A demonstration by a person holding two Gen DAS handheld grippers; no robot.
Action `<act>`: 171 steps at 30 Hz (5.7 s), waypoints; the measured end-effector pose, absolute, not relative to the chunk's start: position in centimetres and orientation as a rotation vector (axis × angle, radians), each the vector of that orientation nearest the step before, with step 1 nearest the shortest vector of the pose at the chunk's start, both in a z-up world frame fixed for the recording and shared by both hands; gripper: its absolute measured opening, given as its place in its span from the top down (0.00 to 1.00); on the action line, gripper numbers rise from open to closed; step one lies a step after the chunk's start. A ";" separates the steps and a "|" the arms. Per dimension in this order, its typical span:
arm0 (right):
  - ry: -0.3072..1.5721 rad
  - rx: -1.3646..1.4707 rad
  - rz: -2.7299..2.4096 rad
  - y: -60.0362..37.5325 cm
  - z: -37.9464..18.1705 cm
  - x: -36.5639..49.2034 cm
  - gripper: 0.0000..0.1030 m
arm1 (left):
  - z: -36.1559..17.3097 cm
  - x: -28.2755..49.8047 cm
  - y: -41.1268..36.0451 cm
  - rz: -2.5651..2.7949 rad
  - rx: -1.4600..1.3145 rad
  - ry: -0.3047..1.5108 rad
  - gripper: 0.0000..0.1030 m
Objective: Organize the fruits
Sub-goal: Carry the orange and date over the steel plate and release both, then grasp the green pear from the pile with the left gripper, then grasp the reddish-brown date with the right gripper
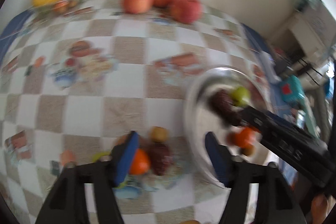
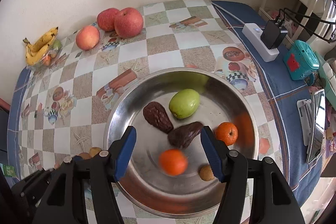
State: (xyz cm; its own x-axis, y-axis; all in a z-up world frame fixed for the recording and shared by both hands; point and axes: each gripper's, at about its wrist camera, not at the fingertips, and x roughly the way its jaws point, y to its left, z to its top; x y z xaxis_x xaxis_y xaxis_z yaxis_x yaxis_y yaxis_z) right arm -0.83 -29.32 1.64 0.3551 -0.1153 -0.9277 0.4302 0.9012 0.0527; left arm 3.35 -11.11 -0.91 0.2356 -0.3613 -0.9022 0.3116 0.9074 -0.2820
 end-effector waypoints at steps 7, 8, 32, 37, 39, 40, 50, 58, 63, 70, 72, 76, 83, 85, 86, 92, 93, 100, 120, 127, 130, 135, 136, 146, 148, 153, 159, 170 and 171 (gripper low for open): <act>1.197 0.324 -0.300 -27.6 0.5 -0.2 0.37 | -1.2 5.9 -5.4 -0.189 -0.045 1.208 0.02; 1.201 0.323 -0.284 -27.1 0.3 -0.1 0.37 | -1.0 6.2 -4.5 -0.168 -0.056 1.197 0.00; 1.242 0.142 -0.171 -18.6 -1.1 -0.1 0.31 | -2.1 4.1 2.3 -0.087 -0.175 1.246 0.00; 1.219 0.022 -0.242 -18.3 -1.1 -0.5 0.22 | -2.3 3.7 2.4 -0.094 -0.181 1.256 0.00; 1.211 0.045 -0.230 -18.6 -1.0 -0.7 0.18 | -2.4 3.7 2.2 -0.095 -0.176 1.258 0.00; 1.211 0.059 -0.226 -18.7 -1.1 -0.6 0.18 | -2.4 3.7 2.1 -0.097 -0.170 1.259 0.00; 1.241 0.123 -0.190 -19.2 -2.2 -0.7 0.04 | -3.1 3.8 0.7 -0.176 -0.199 1.305 0.00; 1.257 0.115 -0.223 -19.8 -2.4 -0.9 0.04 | -3.9 3.4 -0.7 -0.232 -0.199 1.341 0.16; 1.251 0.130 -0.225 -20.1 -2.2 -0.9 0.04 | -4.7 3.1 -1.5 -0.305 -0.241 1.389 0.39; 1.250 0.126 -0.222 -19.9 -2.2 -0.9 0.04 | -5.6 2.8 -2.5 -0.374 -0.276 1.433 0.60; 1.254 0.126 -0.225 -19.9 -2.3 -0.9 0.04 | -5.8 2.9 -2.4 -0.379 -0.289 1.436 0.62; 1.255 0.129 -0.227 -19.9 -2.4 -0.9 0.04 | -5.9 3.0 -2.1 -0.382 -0.313 1.437 0.62; 1.268 0.141 -0.213 -19.9 -2.8 -0.9 0.04 | -5.7 3.3 -0.6 -0.323 -0.373 1.424 0.62; 1.272 0.143 -0.206 -19.8 -2.9 -0.9 0.04 | -5.5 3.6 0.5 -0.280 -0.390 1.405 0.62; 1.274 0.144 -0.199 -19.6 -3.0 -0.9 0.04 | -5.3 3.8 1.0 -0.260 -0.396 1.395 0.62; 1.265 0.139 -0.156 -18.2 -2.7 -0.6 0.04 | -4.1 4.7 3.9 -0.198 -0.460 1.329 0.62; 1.264 0.136 -0.149 -17.9 -2.7 -0.5 0.04 | -3.9 4.8 4.2 -0.192 -0.467 1.323 0.62; 1.267 0.153 -0.072 -15.2 -2.5 -0.2 0.04 | -3.8 5.0 5.2 -0.162 -0.468 1.320 0.62; 1.405 0.206 -0.113 -14.2 -6.9 -0.1 0.04 | -4.3 5.0 4.9 -0.174 -0.478 1.347 0.62; 1.428 0.180 -0.150 -12.5 -8.6 0.7 0.04 | -4.5 5.0 5.1 -0.162 -0.479 1.353 0.63; 1.430 0.181 -0.197 -12.4 -9.5 0.9 0.00 | -4.3 5.0 5.1 -0.167 -0.482 1.343 0.64; 1.399 0.202 -0.249 -12.3 -9.7 1.1 0.00 | -4.3 4.9 5.0 -0.173 -0.482 1.346 0.64; 1.390 0.201 -0.251 -12.3 -9.8 1.1 0.00 | -4.4 5.0 5.1 -0.170 -0.485 1.351 0.64; 1.431 0.189 -0.233 -12.3 -9.6 0.9 0.00 | -5.3 5.2 5.7 -0.144 -0.514 1.396 0.48; 1.408 0.222 -0.229 -12.9 -9.2 0.9 0.00 | -5.5 5.4 5.6 -0.141 -0.517 1.399 0.45; 1.363 0.267 -0.230 -13.6 -8.4 0.7 0.09 | -5.9 5.8 5.5 -0.128 -0.490 1.398 0.45; 1.333 0.305 -0.216 -14.3 -7.3 0.6 0.32 | -6.9 6.1 5.2 -0.125 -0.475 1.413 0.44; 1.254 0.289 -0.147 -13.5 -3.8 1.1 0.32 | -7.0 6.3 4.7 -0.140 -0.475 1.406 0.44; 1.250 0.288 -0.152 -13.6 -3.6 1.1 0.32 | -7.0 6.3 4.7 -0.139 -0.475 1.406 0.44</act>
State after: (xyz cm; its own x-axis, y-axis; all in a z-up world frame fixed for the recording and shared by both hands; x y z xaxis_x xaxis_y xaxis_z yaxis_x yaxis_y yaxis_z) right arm 1.14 -13.56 -3.59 0.3114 0.0432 -0.9493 0.2698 0.9538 0.1320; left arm 6.30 4.74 -7.03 0.1735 -0.3694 -0.9130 -0.1831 0.8987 -0.3984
